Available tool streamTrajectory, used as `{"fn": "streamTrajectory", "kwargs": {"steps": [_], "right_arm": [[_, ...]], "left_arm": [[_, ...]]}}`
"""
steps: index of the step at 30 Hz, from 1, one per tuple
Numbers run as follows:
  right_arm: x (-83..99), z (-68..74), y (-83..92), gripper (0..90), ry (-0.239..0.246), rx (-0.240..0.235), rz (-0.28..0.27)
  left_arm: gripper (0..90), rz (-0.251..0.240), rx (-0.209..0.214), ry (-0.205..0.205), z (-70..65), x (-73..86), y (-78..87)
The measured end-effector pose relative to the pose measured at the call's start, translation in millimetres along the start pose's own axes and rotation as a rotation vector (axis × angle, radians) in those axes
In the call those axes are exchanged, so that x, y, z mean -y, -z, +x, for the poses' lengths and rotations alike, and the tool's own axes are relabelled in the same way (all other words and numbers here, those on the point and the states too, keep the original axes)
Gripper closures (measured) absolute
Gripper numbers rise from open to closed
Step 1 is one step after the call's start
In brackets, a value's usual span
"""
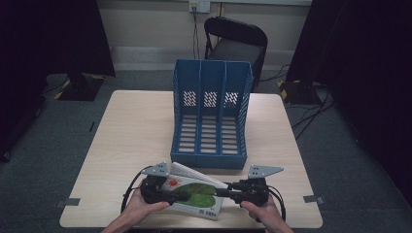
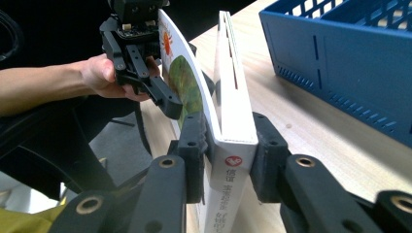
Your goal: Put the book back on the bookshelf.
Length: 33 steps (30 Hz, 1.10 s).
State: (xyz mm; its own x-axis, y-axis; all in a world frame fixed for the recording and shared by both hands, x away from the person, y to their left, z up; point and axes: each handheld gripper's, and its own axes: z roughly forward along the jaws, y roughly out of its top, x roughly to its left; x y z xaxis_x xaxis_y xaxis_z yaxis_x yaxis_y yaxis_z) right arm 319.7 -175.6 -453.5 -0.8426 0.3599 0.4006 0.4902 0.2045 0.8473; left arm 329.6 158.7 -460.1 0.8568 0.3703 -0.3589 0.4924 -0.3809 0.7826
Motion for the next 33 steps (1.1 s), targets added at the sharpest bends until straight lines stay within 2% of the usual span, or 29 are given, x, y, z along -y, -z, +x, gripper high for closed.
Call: {"fn": "streamTrajectory", "kwargs": {"steps": [4,6,11,15,19,20,24,27,33], "right_arm": [[-1.1,-0.5,3.0,74.2,0.006,0.001,0.000],[-2.1,0.1,3.5,74.5,0.015,-0.002,0.003],[-4.6,4.7,4.0,74.8,0.048,0.019,0.018],[-7.0,6.5,9.0,75.0,0.074,0.036,0.020],[-8.0,9.5,11.5,75.0,0.101,0.053,0.025],[-7.3,10.9,11.6,75.0,0.115,0.055,0.028],[-3.4,17.7,12.3,75.0,0.154,0.065,0.040],[-2.5,23.4,11.6,74.9,0.182,0.073,0.044],[0.2,26.1,10.2,73.5,0.187,0.071,0.030]], "left_arm": [[47.8,-0.069,-0.065,0.026,6.2,-0.2,19.7],[49.0,-0.080,-0.066,0.041,10.0,1.3,25.6],[45.8,-0.084,-0.070,0.045,12.9,2.3,30.7],[42.4,-0.106,-0.105,0.052,14.5,2.8,39.1],[40.0,-0.096,-0.138,0.056,18.6,4.1,38.5],[39.7,-0.074,-0.147,0.053,20.2,4.4,34.0],[41.6,-0.027,-0.163,0.014,17.6,4.0,23.2],[44.3,-0.012,-0.165,-0.011,15.0,3.2,17.0],[45.7,0.007,-0.170,-0.040,12.6,2.0,9.4]]}}
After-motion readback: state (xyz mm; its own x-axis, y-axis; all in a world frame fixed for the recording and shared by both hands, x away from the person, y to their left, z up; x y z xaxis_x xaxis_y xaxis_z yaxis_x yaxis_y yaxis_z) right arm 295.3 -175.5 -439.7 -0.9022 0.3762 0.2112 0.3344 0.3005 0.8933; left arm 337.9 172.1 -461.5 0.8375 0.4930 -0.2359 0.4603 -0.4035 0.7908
